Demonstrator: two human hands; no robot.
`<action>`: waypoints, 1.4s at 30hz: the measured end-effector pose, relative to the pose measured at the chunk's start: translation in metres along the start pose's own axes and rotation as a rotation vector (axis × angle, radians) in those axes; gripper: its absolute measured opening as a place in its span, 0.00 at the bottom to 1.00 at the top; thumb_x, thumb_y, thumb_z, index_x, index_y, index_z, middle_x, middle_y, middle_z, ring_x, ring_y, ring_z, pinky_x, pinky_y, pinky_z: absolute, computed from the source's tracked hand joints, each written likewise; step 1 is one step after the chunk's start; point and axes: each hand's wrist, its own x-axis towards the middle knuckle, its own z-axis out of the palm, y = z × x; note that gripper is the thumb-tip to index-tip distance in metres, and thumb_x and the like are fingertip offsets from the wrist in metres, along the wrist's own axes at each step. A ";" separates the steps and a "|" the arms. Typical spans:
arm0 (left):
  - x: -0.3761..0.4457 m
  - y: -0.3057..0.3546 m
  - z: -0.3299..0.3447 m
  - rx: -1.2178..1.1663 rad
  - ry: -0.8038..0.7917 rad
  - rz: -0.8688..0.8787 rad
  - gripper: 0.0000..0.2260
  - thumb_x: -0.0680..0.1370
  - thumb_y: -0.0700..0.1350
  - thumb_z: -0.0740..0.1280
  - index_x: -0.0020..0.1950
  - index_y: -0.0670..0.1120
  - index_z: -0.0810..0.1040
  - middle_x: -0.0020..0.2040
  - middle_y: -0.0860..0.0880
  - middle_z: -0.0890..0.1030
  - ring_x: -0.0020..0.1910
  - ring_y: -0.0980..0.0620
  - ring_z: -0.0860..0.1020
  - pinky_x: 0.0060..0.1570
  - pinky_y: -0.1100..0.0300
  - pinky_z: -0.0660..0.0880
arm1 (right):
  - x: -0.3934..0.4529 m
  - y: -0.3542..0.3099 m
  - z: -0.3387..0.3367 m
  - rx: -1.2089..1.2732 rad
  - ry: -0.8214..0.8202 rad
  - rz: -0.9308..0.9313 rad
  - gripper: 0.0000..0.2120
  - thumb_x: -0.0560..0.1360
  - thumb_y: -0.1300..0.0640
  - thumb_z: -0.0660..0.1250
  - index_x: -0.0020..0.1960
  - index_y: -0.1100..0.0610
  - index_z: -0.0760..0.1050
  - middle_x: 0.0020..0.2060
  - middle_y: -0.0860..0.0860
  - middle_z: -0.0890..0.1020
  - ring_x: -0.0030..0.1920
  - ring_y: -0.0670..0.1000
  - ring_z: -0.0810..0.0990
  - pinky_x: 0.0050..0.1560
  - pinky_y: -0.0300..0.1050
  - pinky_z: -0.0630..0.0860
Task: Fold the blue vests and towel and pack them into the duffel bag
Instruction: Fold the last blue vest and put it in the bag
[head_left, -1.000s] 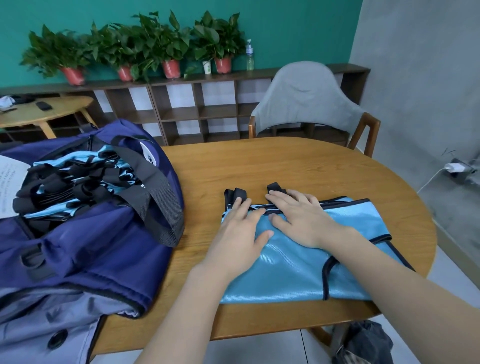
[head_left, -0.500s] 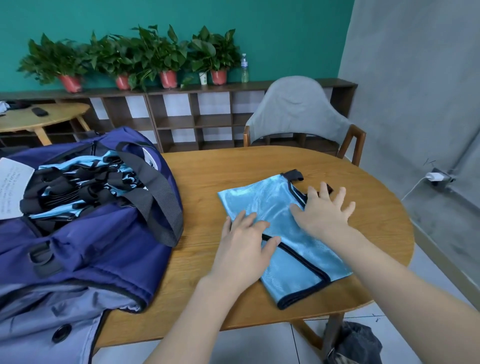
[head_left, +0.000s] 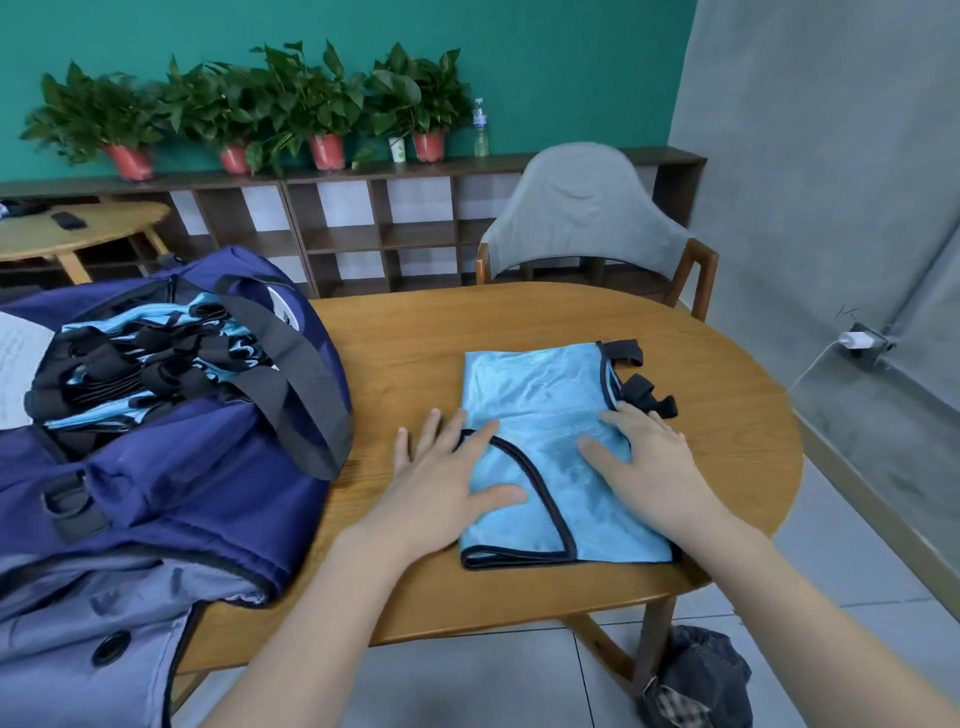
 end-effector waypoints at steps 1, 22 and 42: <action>-0.003 -0.002 0.001 -0.044 0.027 0.025 0.42 0.72 0.77 0.56 0.81 0.63 0.50 0.83 0.54 0.45 0.80 0.53 0.36 0.78 0.42 0.35 | -0.005 0.003 -0.004 0.030 0.049 -0.040 0.28 0.79 0.36 0.61 0.74 0.48 0.70 0.79 0.46 0.62 0.81 0.54 0.51 0.79 0.62 0.47; -0.108 0.009 0.043 -0.239 0.449 0.424 0.12 0.73 0.58 0.72 0.53 0.56 0.86 0.54 0.62 0.84 0.57 0.66 0.78 0.59 0.59 0.72 | -0.113 0.070 -0.027 0.088 0.012 -0.605 0.17 0.73 0.58 0.75 0.62 0.53 0.83 0.66 0.41 0.79 0.66 0.36 0.75 0.67 0.33 0.71; -0.065 0.050 -0.034 -0.797 0.874 0.187 0.11 0.79 0.40 0.71 0.51 0.58 0.81 0.45 0.59 0.85 0.45 0.62 0.83 0.48 0.69 0.76 | -0.060 -0.011 -0.076 0.685 0.248 -0.378 0.07 0.77 0.55 0.72 0.55 0.52 0.83 0.47 0.45 0.86 0.48 0.45 0.85 0.44 0.38 0.80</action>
